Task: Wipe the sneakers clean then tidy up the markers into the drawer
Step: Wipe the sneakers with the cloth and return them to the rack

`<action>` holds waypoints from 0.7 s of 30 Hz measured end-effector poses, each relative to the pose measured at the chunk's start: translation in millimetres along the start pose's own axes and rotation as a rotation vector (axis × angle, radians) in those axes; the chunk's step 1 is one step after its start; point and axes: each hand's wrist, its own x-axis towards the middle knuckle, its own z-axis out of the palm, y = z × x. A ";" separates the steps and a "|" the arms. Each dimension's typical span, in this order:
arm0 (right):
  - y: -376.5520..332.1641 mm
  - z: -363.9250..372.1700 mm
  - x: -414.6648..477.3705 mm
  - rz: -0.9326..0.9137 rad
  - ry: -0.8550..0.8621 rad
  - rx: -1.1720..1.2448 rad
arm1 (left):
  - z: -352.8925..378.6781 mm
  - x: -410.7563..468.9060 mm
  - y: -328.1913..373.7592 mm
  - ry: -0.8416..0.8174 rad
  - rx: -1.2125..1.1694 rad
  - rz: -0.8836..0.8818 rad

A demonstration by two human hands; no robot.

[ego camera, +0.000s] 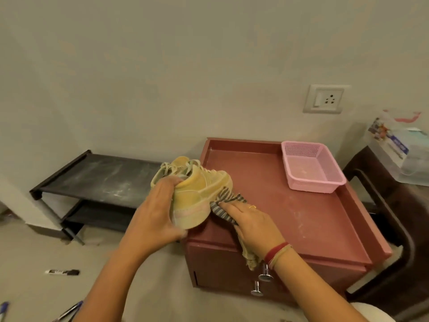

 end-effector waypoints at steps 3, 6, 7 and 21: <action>0.6 10.2 11.0 -0.004 -0.112 0.099 | -16.2 -3.9 -7.3 0.071 -0.031 -0.049; -0.4 12.6 22.1 0.009 -0.123 0.161 | -31.1 -4.0 -15.2 0.109 0.042 -0.022; -1.5 10.7 25.9 0.021 -0.090 0.187 | -37.6 -2.8 -17.7 0.130 0.067 -0.014; 21.7 16.8 58.0 0.334 0.050 0.385 | -2.4 55.2 -183.6 0.040 0.481 -0.219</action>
